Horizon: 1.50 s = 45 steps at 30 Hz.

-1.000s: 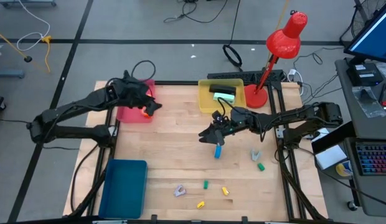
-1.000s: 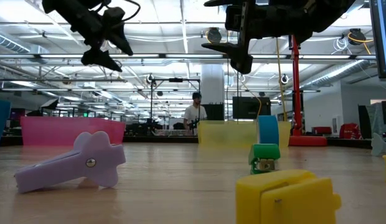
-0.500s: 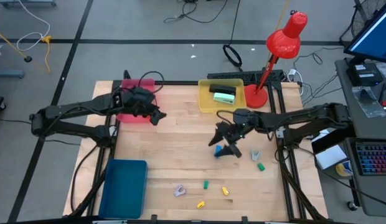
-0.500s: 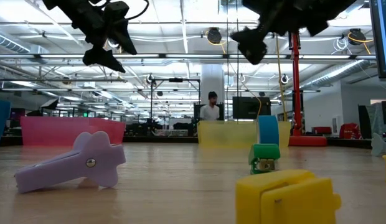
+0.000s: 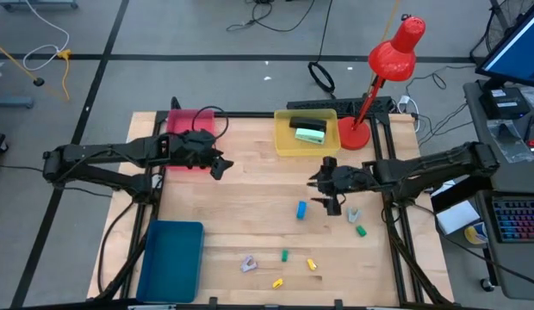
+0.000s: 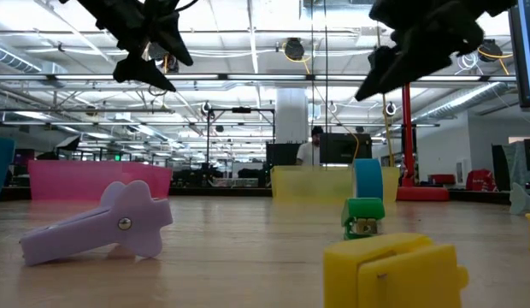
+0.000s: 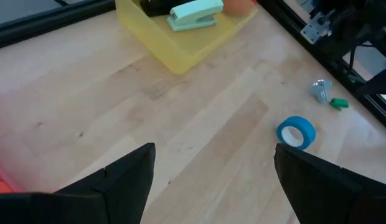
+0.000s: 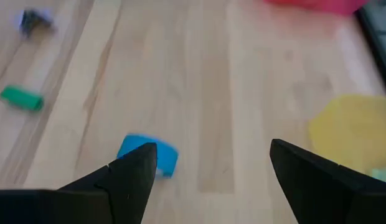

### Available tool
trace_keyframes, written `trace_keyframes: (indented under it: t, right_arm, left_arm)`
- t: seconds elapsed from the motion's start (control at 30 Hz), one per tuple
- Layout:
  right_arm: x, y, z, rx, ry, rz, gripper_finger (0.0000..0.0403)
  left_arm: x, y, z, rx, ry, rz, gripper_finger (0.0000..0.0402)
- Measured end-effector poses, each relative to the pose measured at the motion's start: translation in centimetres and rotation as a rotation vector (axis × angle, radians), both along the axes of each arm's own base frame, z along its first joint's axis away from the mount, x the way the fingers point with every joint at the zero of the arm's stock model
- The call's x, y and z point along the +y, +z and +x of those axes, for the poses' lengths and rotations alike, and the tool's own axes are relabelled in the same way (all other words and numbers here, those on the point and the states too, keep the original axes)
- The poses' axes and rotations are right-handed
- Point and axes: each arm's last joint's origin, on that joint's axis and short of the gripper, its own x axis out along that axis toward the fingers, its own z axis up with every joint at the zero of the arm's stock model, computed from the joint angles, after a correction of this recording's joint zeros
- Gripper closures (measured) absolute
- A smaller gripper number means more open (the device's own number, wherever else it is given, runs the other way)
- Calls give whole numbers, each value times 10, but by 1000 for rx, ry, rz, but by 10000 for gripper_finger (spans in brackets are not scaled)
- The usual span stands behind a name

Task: Pick and place Stapler, Stapler remover, tape
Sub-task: Put the blue tape into the pink bin

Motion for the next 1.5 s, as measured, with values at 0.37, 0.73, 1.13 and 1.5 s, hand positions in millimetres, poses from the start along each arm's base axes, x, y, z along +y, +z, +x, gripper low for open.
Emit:
trace_keyframes:
  t: [0.37, 0.73, 1.13, 1.5]
  right_arm:
    - [18, -19, 7, 107, 92, -64, 99]
    - [17, -45, -1, 181, 141, -84, 99]
    - [16, -75, -6, 43, 196, -132, 99]
    - [17, -88, -1, -10, 209, -152, 99]
  left_arm:
    - [-12, 1, 2, -25, 41, -5, 83]
    - [-16, 1, 3, -33, 38, -23, 80]
    - [-16, 1, 3, -41, 57, -46, 83]
    - [-16, 1, 3, -46, 81, -48, 78]
